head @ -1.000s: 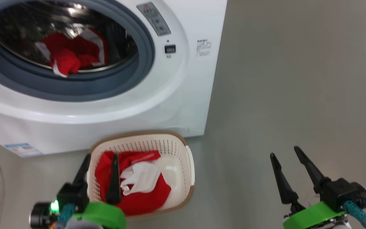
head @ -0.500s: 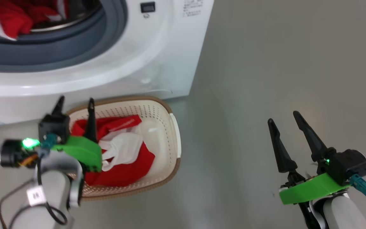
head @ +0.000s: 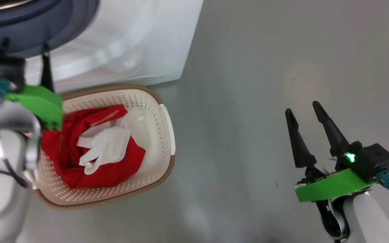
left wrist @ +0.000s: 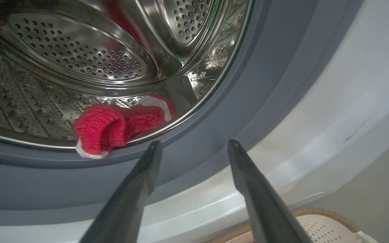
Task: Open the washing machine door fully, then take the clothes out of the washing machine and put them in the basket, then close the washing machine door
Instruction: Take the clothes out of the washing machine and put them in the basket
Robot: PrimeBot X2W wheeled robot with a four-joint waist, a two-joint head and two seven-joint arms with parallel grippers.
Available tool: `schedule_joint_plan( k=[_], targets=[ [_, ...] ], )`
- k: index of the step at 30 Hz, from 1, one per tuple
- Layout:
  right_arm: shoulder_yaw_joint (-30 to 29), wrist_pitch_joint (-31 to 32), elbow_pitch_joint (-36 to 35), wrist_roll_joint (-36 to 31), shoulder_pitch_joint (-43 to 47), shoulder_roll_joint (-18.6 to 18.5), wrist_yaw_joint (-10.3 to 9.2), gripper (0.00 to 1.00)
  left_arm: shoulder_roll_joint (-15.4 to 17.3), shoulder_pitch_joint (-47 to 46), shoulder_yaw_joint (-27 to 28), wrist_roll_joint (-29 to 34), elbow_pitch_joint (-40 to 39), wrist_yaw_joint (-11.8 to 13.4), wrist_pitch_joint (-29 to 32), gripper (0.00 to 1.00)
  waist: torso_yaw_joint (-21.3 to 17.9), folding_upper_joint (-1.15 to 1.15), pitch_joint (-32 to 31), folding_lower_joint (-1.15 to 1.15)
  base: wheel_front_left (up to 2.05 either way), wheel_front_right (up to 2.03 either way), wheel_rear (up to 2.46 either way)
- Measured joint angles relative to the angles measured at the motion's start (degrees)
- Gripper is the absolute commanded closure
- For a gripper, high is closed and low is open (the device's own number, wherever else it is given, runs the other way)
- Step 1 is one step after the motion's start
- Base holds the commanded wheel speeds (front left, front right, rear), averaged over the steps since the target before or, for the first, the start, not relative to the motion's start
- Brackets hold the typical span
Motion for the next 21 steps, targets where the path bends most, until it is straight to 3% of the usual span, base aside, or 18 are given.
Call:
schedule_joint_plan(
  k=[21],
  targets=[
    [4.6, 0.0, 0.9, 7.3, -3.8, 0.1, 0.00, 0.00, 12.8, -16.8, 2.6, 2.6, 5.0, -2.6, 12.9, 0.00, -6.4, 0.00, 5.0, 0.00, 0.00, 0.00, 0.00]
  ],
)
